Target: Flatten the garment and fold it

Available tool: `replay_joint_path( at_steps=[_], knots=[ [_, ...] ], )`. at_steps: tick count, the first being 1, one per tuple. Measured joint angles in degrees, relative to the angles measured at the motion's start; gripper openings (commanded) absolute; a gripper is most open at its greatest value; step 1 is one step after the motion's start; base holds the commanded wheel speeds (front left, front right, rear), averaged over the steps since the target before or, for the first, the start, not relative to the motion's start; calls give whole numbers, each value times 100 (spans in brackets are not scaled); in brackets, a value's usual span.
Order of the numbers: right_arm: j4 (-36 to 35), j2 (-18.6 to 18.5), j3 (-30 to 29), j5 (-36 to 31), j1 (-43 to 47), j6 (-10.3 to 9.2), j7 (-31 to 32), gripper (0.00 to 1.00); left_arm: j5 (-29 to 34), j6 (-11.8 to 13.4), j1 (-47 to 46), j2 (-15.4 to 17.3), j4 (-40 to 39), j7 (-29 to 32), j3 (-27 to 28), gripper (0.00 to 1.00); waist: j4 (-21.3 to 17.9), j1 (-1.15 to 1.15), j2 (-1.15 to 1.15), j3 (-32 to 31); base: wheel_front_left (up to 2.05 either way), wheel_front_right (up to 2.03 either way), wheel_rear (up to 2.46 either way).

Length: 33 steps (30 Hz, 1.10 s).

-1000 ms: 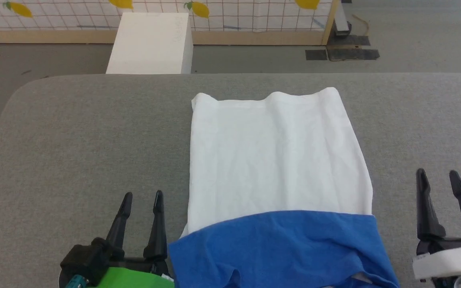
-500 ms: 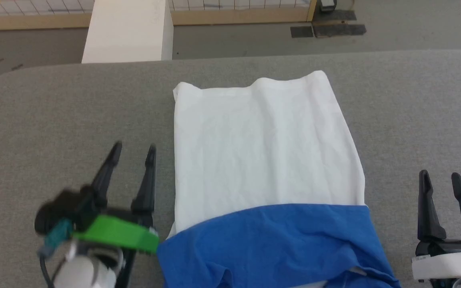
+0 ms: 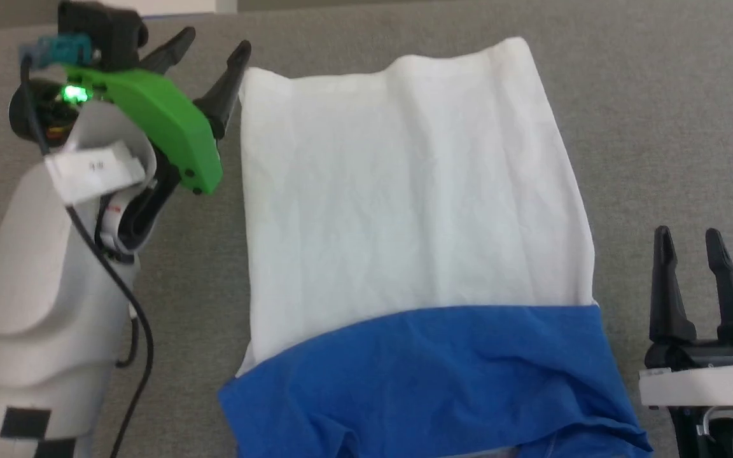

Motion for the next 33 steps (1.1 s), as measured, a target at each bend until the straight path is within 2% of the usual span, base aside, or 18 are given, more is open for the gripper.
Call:
replay_joint_path(
  at_steps=[6, 10, 16, 18, 27, 31, 33],
  knots=[
    [120, 2, 118, 52, -262, 0, -101, 100, -282, -4, -703, 142, 831, 990, -181, 100, -198, 0, 0, 458, 0, 0, 0],
    [205, 1, 149, 105, -389, 0, -160, 100, -291, 40, -905, 288, 1117, 1545, -250, 100, -362, 0, 0, 724, 0, 0, 0],
    [334, 2, 168, 159, -515, 0, -253, 100, -278, 209, -1062, 404, 1238, 1833, -254, 100, -614, 0, 0, 1036, 0, 0, 0],
    [369, 2, 164, 163, -527, 0, -278, 100, -293, 237, -1070, 405, 1234, 1868, -235, 0, -683, 0, 0, 1110, 0, 0, 0],
    [403, 2, 119, 53, -678, 0, -221, 100, -450, 192, -1085, 434, 1169, 1779, -289, 0, -727, 0, 0, 1084, 0, 0, 0],
    [68, 3, 51, -101, -1096, 0, 318, 100, -482, 149, -1044, 392, 1155, 1629, -346, 0, -596, 0, 0, 974, 0, 0, 0],
    [-157, -2, -21, -141, -1539, 0, 835, 100, -502, 145, -1039, 349, 1137, 1528, -366, 0, -514, 0, 0, 929, 0, 0, 0]
  ],
)
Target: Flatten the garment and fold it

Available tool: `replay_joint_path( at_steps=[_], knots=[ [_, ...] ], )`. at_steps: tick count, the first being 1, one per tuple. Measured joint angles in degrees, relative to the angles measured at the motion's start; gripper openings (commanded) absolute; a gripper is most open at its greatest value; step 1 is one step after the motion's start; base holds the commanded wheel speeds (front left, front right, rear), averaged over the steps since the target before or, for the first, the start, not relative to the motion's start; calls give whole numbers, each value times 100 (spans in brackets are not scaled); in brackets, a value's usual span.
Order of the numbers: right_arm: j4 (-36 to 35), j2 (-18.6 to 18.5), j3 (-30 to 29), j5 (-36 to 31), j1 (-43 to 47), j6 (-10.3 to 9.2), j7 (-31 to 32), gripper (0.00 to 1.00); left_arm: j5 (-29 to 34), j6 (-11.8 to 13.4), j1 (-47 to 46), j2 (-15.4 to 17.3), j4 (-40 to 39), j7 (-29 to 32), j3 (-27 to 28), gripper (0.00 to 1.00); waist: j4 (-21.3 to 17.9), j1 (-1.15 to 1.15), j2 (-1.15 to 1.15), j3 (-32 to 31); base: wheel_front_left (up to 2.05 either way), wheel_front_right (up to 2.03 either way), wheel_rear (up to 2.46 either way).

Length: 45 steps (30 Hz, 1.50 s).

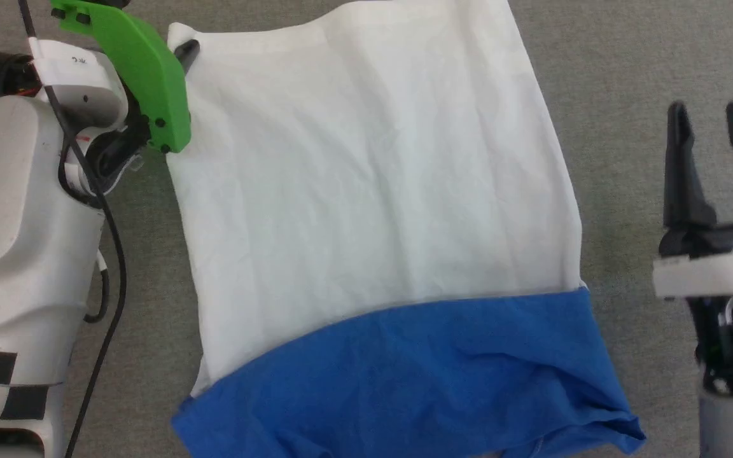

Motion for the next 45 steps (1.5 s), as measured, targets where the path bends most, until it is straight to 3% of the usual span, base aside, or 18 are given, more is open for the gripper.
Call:
replay_joint_path(
  at_steps=[6, 9, 15, 26, 37, 40, 45],
  knots=[
    [-211, -613, -25, -138, -1552, 0, 1516, 100, -35, -43, 0, -153, -23, -301, -53, 0, 239, 0, 0, -57, 0, 0, 0],
    [291, -823, 112, -30, -2426, 0, 2557, 100, -35, -42, -9, -214, 34, -439, -57, 0, 392, 0, 0, -31, 0, 0, 0],
    [1385, -951, 402, 1, -3242, 0, 3712, 100, -34, -41, -87, -298, 114, -554, -70, 0, 548, 0, 0, 131, 0, 0, 0],
    [2826, -840, 951, -324, -4012, 0, 4378, 100, -31, -23, -313, -497, 245, -699, -163, 0, 765, 0, 0, 443, 0, 0, 0],
    [3478, -823, 881, -593, -4323, 0, 4312, 100, -35, -48, -572, -701, 468, -873, -372, 0, 1025, -1, 0, 583, 0, 0, 0],
    [3556, -832, 849, -648, -4419, 0, 4311, 0, -47, -75, -640, -726, 528, -891, -432, 0, 1083, -1, 0, 615, 0, 0, 0],
    [3653, -798, 788, -733, -4565, 1, 4301, 0, -74, -100, -733, -747, 619, -976, -482, 0, 1133, -1, 0, 679, 0, 0, 0]
  ],
)
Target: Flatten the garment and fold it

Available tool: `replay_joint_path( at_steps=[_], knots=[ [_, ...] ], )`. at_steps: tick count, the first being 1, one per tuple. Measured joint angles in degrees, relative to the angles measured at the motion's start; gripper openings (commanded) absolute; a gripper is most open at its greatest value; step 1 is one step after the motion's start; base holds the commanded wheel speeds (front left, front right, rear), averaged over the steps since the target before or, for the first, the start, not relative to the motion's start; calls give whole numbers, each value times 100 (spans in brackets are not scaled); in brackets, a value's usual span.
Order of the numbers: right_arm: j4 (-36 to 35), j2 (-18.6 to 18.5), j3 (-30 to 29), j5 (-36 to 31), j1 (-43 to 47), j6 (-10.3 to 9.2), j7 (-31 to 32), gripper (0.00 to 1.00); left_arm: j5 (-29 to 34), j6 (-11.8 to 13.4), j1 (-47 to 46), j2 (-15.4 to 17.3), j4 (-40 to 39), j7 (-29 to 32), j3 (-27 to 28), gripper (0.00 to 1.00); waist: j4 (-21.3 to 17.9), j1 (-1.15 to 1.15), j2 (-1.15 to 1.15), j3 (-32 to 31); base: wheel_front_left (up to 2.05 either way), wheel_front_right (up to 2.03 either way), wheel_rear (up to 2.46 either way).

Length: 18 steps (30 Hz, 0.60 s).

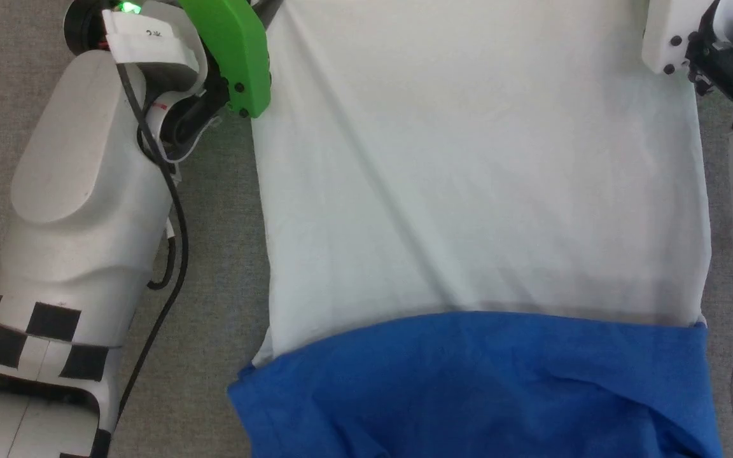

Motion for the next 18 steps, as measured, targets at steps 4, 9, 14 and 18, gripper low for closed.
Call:
replay_joint_path(
  at_steps=[4, 9, 14, 18],
  knots=[
    [62, 66, -105, -47, -23, 0, -202, 0, -7, -11, -17, 0, 80, -198, -1, 0, -12, 0, 0, -38, 0, 0, 0],
    [77, 78, -276, -47, -30, 0, -580, 0, 7, -44, -47, 36, 101, -734, 9, 0, -35, 0, 0, -172, 0, 0, 0],
    [77, 44, -463, 31, -41, 1, -871, 0, 40, -52, -75, 134, 101, -1184, -22, 0, -54, 0, 0, -391, 0, 0, 0],
    [51, -32, -534, 166, -35, 3, -977, 0, -2, -69, -73, 176, 85, -1482, -41, 0, -54, 0, 0, -612, 0, 0, 0]
  ],
)
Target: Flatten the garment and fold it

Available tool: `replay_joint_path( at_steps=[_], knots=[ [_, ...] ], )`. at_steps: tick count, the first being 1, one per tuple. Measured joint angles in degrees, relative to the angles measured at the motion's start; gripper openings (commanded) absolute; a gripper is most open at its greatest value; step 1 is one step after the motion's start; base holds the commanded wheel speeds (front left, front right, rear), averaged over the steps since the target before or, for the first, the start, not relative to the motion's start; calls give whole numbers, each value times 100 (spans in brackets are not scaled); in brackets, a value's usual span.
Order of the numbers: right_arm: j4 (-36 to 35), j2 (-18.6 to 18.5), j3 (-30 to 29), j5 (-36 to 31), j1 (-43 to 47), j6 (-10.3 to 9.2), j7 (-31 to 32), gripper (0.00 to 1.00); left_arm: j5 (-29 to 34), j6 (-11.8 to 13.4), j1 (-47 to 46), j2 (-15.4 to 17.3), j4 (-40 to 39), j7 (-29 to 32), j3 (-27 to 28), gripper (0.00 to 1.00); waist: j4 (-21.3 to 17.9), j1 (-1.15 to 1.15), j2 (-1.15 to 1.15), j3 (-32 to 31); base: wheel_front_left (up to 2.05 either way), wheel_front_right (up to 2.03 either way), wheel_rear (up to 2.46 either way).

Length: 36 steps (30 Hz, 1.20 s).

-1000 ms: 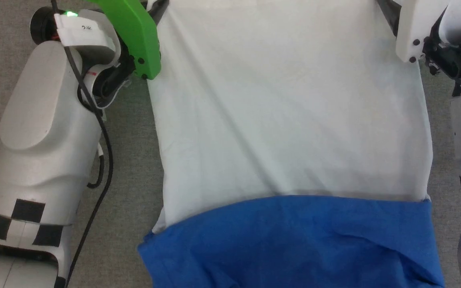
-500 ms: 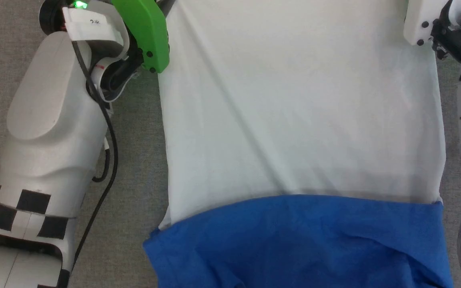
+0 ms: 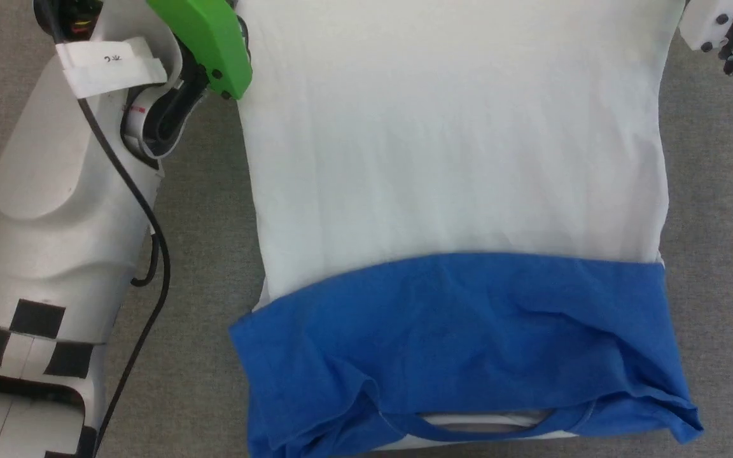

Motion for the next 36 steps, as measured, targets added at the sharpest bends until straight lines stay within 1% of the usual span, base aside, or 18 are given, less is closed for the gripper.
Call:
replay_joint_path(
  at_steps=[3, 6, 10, 14, 16, 19, 22, 25, 26, 27, 31, 36],
  knots=[
    [-135, -43, 12, 196, 110, -1, -107, 0, -37, -8, 55, 48, -103, -211, -52, 0, 14, 0, 0, -174, 0, 0, 0],
    [-396, -102, 86, 470, 461, -1, -174, 0, -188, -8, 321, 142, -299, -410, -119, 0, 33, 0, 0, -371, 0, 0, 0],
    [-940, -183, 121, 998, 1289, -1, -199, 0, -363, -8, 1080, 381, -793, -614, -233, 0, 58, 0, 0, -692, 0, 0, 0],
    [-1701, -234, -13, 1454, 2268, 0, -98, 0, -512, 3, 2007, 693, -1546, -702, -208, 0, 74, 0, 0, -1046, 0, 0, 0],
    [-2107, -220, -168, 1621, 2762, 0, -26, 0, -615, 90, 2485, 826, -1978, -721, -166, 0, 80, 0, 0, -1214, 0, 0, 0],
    [-2724, -114, -435, 1818, 3496, 1, 124, 0, -728, 321, 3258, 1005, -2664, -719, -80, 0, 87, 0, 0, -1458, 0, 0, 0],
    [-3316, 101, -714, 1905, 4219, 2, 280, 0, -847, 600, 4074, 1139, -3373, -708, -29, 0, 96, 0, 0, -1691, 0, 0, 0],
    [-3771, 332, -887, 1974, 4877, 2, 479, 0, -936, 834, 4762, 1244, -3845, -739, 26, 0, 104, 0, 0, -1879, 0, 0, 0],
    [-4000, 467, -953, 2024, 5270, 1, 599, 0, -988, 958, 5160, 1279, -4036, -755, 23, 0, 107, 0, 0, -1982, 0, 0, 0],
    [-4108, 523, -985, 2054, 5482, 1, 655, 0, -1009, 1006, 5355, 1289, -4113, -762, 12, 0, 109, 0, 0, -2034, 0, 0, 0],
    [-4278, 667, -1080, 2175, 6159, 1, 847, 0, -1116, 1044, 5887, 1289, -4247, -787, -107, 0, 108, -1, 0, -2188, 0, 0, 0],
    [-4225, 697, -962, 2186, 6683, 0, 949, 0, -1318, 1039, 6272, 1292, -4049, -679, -315, 0, 66, 0, 0, -2261, 0, 0, 0]
  ],
)
